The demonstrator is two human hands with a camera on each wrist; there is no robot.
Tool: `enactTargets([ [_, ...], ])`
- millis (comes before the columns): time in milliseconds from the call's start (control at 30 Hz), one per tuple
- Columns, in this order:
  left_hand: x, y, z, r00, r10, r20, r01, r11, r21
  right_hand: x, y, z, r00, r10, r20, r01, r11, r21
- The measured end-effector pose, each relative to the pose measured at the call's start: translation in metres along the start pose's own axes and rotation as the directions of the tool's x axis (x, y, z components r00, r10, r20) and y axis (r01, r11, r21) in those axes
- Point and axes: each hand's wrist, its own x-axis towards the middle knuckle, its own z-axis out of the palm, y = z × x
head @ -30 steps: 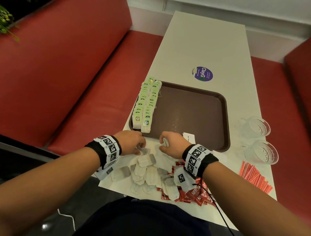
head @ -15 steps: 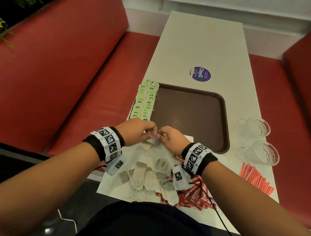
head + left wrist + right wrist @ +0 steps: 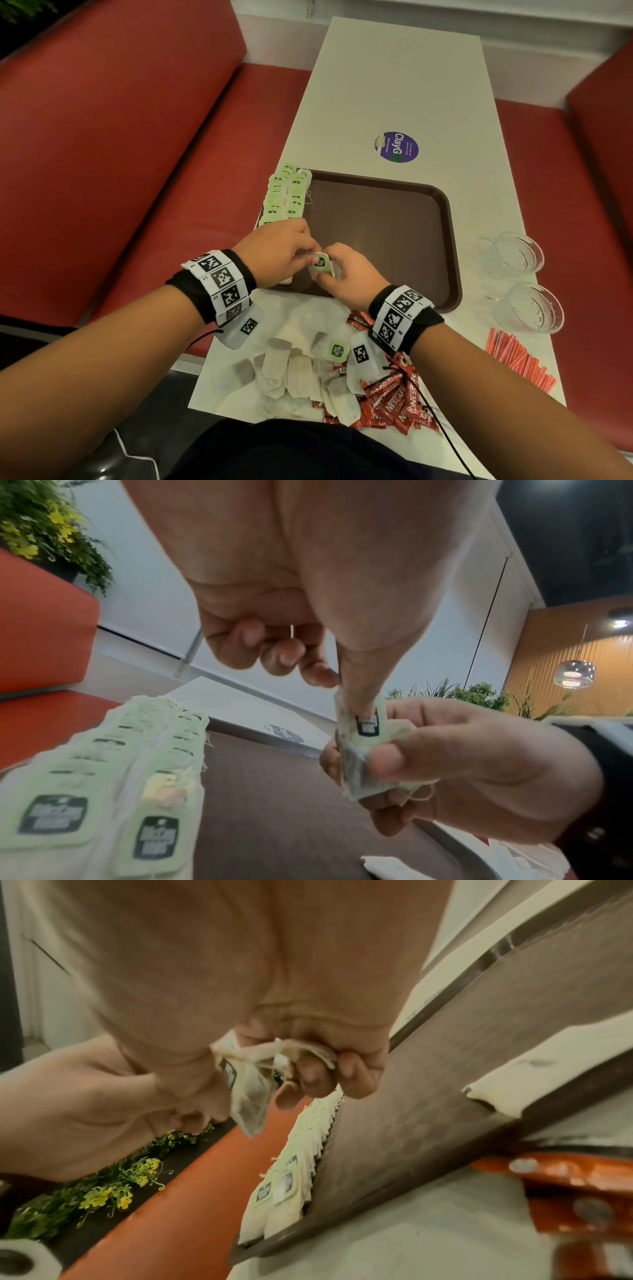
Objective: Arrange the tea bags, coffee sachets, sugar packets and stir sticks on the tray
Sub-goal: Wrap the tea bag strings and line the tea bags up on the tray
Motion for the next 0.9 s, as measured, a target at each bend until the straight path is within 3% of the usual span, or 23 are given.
enactTargets([
  [167, 0.012, -0.003, -0.002, 0.998, -0.013, -0.062, 0.006, 0.994, -0.107, 0.009, 0.006, -0.002, 0.993, -0.021, -0.114, 0.023, 1.000, 0.017],
  [267, 0.015, -0.003, 0.002, 0.994, -0.103, -0.029, 0.092, 0.964, -0.249, 0.014, 0.008, -0.005, 0.995, -0.012, -0.104, 0.013, 1.000, 0.009],
  [367, 0.027, -0.009, -0.001, 0.978, -0.200, -0.051, 0.180, 0.947, -0.265, 0.017, 0.010, -0.010, 0.996, 0.059, -0.069, -0.055, 0.997, 0.057],
  [533, 0.085, -0.046, -0.014, 0.916, -0.390, -0.091, 0.366, 0.908, -0.202, 0.023, 0.019, -0.025, 0.992, 0.125, -0.025, -0.121, 0.986, 0.113],
  [700, 0.153, -0.073, -0.019, 0.905, -0.425, -0.008, 0.426, 0.905, 0.004, 0.037, 0.028, -0.044, 0.988, 0.117, -0.097, -0.115, 0.993, 0.029],
  [900, 0.204, -0.097, -0.002, 0.897, -0.436, 0.075, 0.429, 0.899, 0.088, 0.048, 0.042, -0.049, 0.982, 0.142, -0.123, -0.118, 0.976, 0.180],
])
